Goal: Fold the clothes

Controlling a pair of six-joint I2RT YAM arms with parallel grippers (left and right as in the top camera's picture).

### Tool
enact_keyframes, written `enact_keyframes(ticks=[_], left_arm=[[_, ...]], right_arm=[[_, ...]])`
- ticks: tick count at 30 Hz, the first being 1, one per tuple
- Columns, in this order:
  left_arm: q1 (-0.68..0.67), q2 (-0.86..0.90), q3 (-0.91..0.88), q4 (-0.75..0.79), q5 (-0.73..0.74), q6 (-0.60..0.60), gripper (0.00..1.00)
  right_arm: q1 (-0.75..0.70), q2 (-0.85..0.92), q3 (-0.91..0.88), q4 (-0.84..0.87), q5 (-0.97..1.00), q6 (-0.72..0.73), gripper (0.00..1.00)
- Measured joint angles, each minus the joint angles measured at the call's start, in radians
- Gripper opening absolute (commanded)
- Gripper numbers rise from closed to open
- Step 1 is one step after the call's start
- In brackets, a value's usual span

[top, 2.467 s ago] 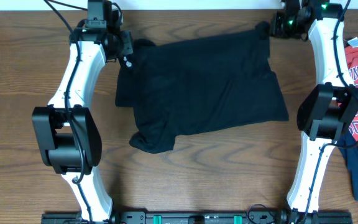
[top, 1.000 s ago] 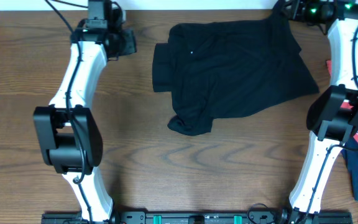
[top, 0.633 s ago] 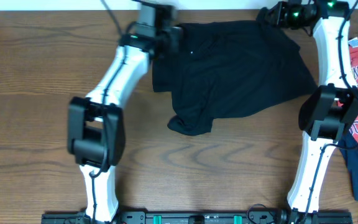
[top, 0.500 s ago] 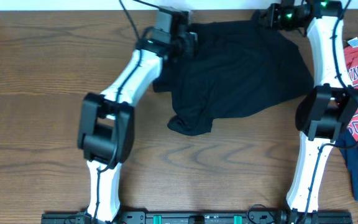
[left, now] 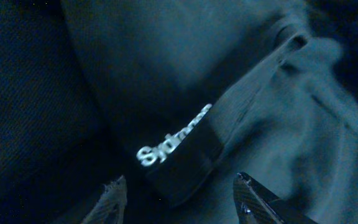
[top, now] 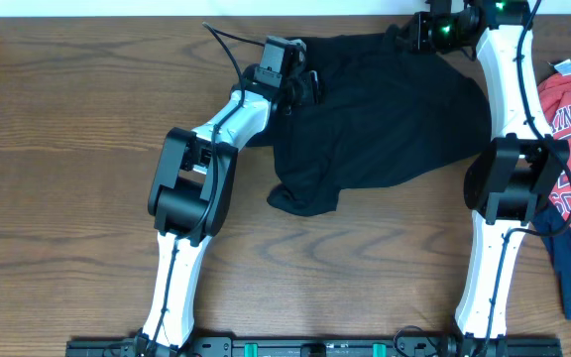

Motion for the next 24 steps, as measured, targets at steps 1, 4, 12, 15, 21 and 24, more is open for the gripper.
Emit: enact_keyframes(ticks=[1,4,12,15,21,24], left_arm=[[0.000,0.000,0.000,0.008,0.000,-0.008,0.58],[0.000,0.000,0.000,0.040,-0.006,-0.026,0.58],[0.000,0.000,0.000,0.108,-0.027,-0.055,0.58],[0.000,0.000,0.000,0.108,-0.036,-0.064,0.62],[0.000,0.017,0.000,0.111,-0.042,-0.082,0.62],[0.000,0.041,0.000,0.124,-0.040,-0.094,0.62]], right_arm=[[0.000,0.000,0.000,0.000,0.000,-0.002,0.01],[0.000,0.000,0.000,0.000,-0.002,-0.003,0.01],[0.000,0.000,0.000,0.000,-0.007,-0.003,0.01],[0.000,0.000,0.000,0.000,-0.007,-0.003,0.01],[0.000,0.000,0.000,0.000,-0.019,-0.003,0.01],[0.000,0.000,0.000,0.000,-0.026,-0.003,0.01]])
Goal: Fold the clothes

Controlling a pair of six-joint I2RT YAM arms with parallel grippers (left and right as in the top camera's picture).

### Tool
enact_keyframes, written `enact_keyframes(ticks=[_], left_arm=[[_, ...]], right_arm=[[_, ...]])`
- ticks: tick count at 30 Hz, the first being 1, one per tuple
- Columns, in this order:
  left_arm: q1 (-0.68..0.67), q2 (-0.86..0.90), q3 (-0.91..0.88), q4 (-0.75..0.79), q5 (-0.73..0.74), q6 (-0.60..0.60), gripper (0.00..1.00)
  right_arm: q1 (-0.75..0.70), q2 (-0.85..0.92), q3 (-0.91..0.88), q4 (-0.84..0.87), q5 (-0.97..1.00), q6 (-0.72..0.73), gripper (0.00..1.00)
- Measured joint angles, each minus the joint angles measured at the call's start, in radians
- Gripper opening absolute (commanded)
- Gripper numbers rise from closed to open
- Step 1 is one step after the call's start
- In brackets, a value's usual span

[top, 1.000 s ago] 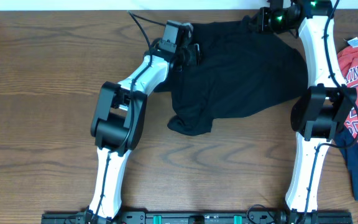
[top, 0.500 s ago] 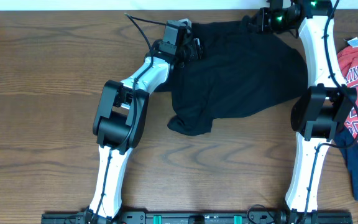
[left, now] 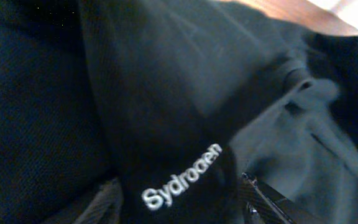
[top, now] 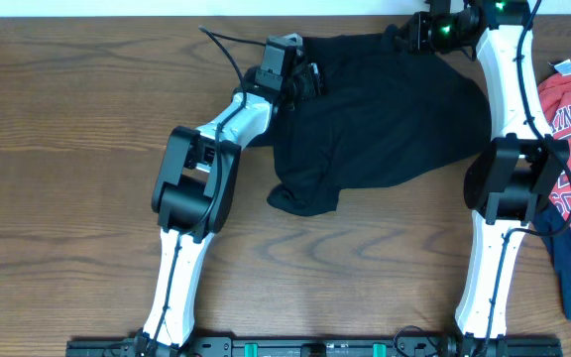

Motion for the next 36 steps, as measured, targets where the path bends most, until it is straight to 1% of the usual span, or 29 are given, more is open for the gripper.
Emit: enact_keyframes(ticks=[3,4,5,7,8,14,20,25,30,36], left_arm=[[0.000,0.003,0.005,0.002,-0.001,-0.010,0.62],[-0.001,0.003,0.005,0.003,-0.002,-0.012,0.58],[-0.002,0.004,0.005,0.005,-0.002,-0.018,0.46],[-0.003,0.009,0.005,0.011,-0.003,-0.026,0.10],[-0.005,0.014,0.005,0.017,-0.003,-0.027,0.06],[-0.010,0.030,0.005,0.054,-0.002,-0.026,0.06],[-0.003,0.030,0.005,0.054,-0.002,-0.026,0.06],[0.031,0.016,0.005,0.028,0.002,-0.025,0.06],[0.101,-0.074,0.005,-0.035,0.002,-0.013,0.06],[0.195,-0.265,0.009,-0.134,-0.001,0.053,0.06]], right_arm=[[0.000,0.000,0.000,0.000,-0.004,0.000,0.01],[0.000,0.000,0.000,0.000,-0.005,0.000,0.01],[0.000,0.000,0.000,0.000,-0.005,0.000,0.01],[0.000,0.000,0.000,0.000,-0.005,0.000,0.01],[0.000,0.000,0.000,0.000,-0.006,0.000,0.01],[0.000,0.000,0.000,0.000,-0.007,0.000,0.01],[0.000,0.000,0.000,0.000,-0.007,0.000,0.01],[-0.002,0.000,0.000,0.000,-0.002,0.000,0.01],[-0.014,0.000,0.000,0.001,0.012,-0.002,0.01],[-0.045,0.000,0.000,0.002,0.024,-0.003,0.01]])
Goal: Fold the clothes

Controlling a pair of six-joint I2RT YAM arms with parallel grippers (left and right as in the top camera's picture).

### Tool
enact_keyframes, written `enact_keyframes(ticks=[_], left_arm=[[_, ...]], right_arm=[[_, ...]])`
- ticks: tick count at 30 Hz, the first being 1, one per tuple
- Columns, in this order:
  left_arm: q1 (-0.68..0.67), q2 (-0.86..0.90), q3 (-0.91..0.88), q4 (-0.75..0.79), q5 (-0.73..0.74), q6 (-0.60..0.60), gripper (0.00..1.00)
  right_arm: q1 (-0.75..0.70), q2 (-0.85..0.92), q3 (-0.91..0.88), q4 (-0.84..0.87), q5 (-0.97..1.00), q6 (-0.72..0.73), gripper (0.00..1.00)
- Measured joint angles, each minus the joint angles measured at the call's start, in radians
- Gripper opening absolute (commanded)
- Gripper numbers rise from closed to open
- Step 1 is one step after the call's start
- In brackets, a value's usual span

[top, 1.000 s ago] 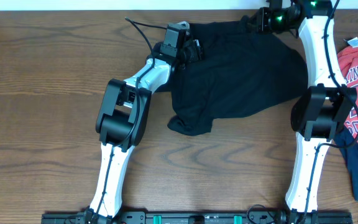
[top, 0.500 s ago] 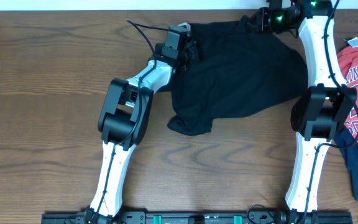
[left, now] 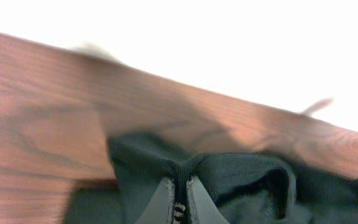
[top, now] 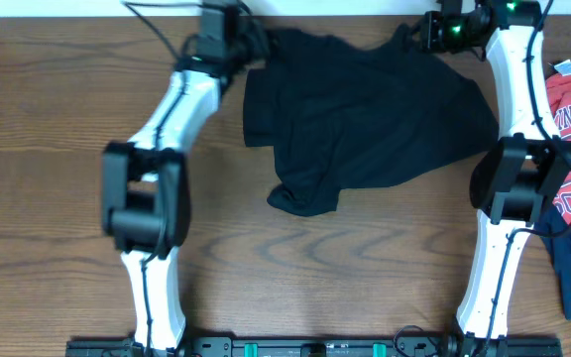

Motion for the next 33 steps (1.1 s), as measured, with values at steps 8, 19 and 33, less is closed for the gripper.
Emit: enact_keyframes(ticks=[8,19,33], left_arm=[[0.051,-0.071,0.017,-0.176,-0.002,0.067,0.06],[0.055,-0.066,0.016,-0.261,-0.023,0.161,0.06],[0.116,-0.066,0.017,-0.266,-0.080,0.216,0.06]], right_arm=[[-0.038,0.000,0.000,-0.029,0.003,-0.004,0.01],[-0.199,0.000,0.057,-0.067,0.004,-0.032,0.01],[-0.269,0.000,0.113,-0.117,-0.005,-0.062,0.01]])
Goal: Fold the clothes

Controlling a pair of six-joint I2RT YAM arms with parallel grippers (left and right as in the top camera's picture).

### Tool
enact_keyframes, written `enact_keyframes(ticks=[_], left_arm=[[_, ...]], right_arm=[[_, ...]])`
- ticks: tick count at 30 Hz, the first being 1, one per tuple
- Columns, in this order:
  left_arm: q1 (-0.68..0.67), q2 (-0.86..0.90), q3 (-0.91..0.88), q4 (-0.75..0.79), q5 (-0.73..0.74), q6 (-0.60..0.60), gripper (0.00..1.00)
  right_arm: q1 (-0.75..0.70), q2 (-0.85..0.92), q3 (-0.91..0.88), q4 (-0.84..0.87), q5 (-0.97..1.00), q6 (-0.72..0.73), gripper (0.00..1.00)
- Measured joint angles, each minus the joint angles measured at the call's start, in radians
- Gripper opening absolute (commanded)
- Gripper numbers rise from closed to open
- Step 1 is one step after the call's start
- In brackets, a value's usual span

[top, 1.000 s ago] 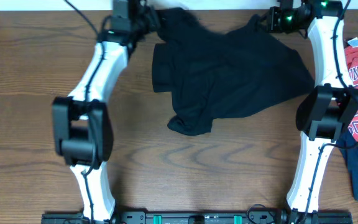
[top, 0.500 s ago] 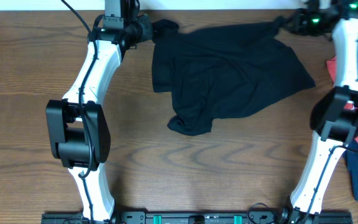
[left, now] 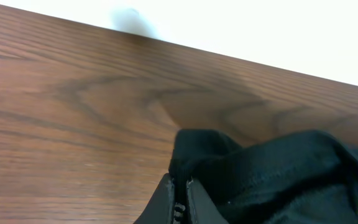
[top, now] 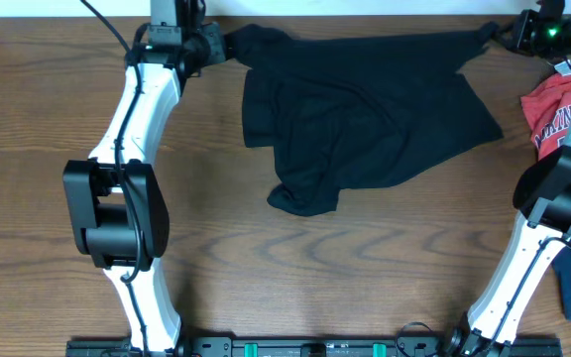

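Note:
A black garment [top: 365, 109] lies across the far half of the wooden table [top: 57, 198]. Its top edge is pulled taut between my two grippers, and its lower part is bunched in a lump [top: 305, 196]. At the far left corner of the cloth my left gripper [top: 218, 45] is shut on the fabric. In the left wrist view the left gripper [left: 179, 186] has its jaws pressed together on a fold of the black cloth [left: 272, 174]. My right gripper [top: 502, 37] holds the far right corner at the table's back edge.
A red printed shirt [top: 563, 119] lies at the right edge of the table, with a dark blue garment [top: 569, 283] below it. The table's far edge [left: 166, 43] runs just behind both grippers, with a white wall beyond. Both arms reach along the table's sides.
My left gripper has moved a little to the left and my right gripper well to the right. The garment's top edge is now stretched wide between them.
My left gripper stood open over the garment's labelled fold, with the right gripper at the garment's far right corner. Then the left jaws sat closer round that fold. Later the left gripper was shut on cloth at the table's back edge. Now both grippers are spread apart.

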Motion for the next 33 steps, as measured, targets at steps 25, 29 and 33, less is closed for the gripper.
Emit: enact_keyframes(ticks=[25,29,33], left_arm=[[0.058,-0.463,0.000,-0.081,-0.017,0.086,0.06],[0.058,-0.614,0.000,-0.154,-0.019,0.119,0.06],[0.058,-0.759,0.000,-0.207,-0.019,0.150,0.06]], right_arm=[[0.003,-0.015,0.463,-0.299,0.030,0.004,0.01],[0.005,-0.078,0.470,-0.340,0.079,0.000,0.01],[0.006,-0.217,0.470,-0.379,0.150,0.005,0.01]])
